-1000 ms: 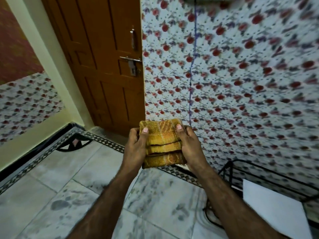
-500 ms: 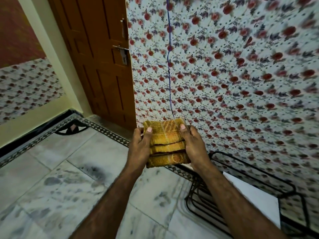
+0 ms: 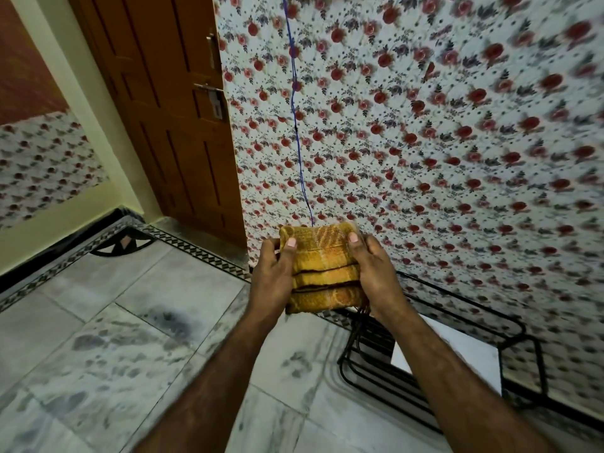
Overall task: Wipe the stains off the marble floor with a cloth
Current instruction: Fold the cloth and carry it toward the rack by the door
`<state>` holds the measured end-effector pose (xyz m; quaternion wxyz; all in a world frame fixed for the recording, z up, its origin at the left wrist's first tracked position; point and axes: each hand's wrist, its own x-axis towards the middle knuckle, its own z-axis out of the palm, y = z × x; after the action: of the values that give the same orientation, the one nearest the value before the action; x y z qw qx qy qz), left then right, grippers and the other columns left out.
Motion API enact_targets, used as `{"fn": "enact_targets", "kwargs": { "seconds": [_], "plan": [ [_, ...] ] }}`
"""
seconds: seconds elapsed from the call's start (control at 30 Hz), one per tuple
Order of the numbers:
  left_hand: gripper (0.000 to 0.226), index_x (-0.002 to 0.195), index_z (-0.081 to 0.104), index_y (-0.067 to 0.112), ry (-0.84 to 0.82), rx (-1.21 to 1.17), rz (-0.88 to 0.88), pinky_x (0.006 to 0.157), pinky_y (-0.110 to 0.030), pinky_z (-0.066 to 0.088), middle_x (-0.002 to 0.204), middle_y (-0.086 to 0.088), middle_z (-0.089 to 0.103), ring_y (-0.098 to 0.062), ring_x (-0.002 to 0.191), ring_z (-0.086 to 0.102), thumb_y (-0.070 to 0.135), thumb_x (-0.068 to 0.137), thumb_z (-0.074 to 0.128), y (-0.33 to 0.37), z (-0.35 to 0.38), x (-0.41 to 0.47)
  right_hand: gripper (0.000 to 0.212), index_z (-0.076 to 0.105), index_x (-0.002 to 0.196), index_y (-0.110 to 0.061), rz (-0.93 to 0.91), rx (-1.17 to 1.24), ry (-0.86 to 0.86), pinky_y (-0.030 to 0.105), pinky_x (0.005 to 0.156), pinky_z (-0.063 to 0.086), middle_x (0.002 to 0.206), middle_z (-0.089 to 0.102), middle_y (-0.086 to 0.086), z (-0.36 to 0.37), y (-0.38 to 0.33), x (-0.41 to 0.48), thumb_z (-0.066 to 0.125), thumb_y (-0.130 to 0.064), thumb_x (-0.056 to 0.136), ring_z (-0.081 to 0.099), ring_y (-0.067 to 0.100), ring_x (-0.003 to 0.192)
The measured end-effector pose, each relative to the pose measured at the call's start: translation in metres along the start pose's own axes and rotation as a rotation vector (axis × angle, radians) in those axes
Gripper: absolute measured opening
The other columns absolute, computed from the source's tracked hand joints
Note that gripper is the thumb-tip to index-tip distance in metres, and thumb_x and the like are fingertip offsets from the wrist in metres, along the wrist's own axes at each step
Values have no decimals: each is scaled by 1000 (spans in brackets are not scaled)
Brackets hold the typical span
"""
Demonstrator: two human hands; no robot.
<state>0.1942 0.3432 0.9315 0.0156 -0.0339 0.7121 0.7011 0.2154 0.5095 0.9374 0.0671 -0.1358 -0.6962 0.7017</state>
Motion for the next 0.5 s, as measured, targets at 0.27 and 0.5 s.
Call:
{"fn": "enact_targets", "kwargs": {
  "seconds": [0.27,0.5],
  "plan": [
    [30,118,55,26,-55,30,-18,89,-53,57,110,-2,70,-21,101,69,51,102,49,-10,20,-29,18,66,111,-31,-9,10,38,55,91,60,107,77,2,-31,7,-27,54,-44,104,75,23,98],
    [35,121,53,23,-59,19,-15,88,-49,58,112,-4,70,-20,100,69,52,102,47,-15,52,-33,22,66,116,-29,-16,0,15,54,93,59,107,78,0,-64,10,-18,55,-44,103,75,21,99]
  ]
}}
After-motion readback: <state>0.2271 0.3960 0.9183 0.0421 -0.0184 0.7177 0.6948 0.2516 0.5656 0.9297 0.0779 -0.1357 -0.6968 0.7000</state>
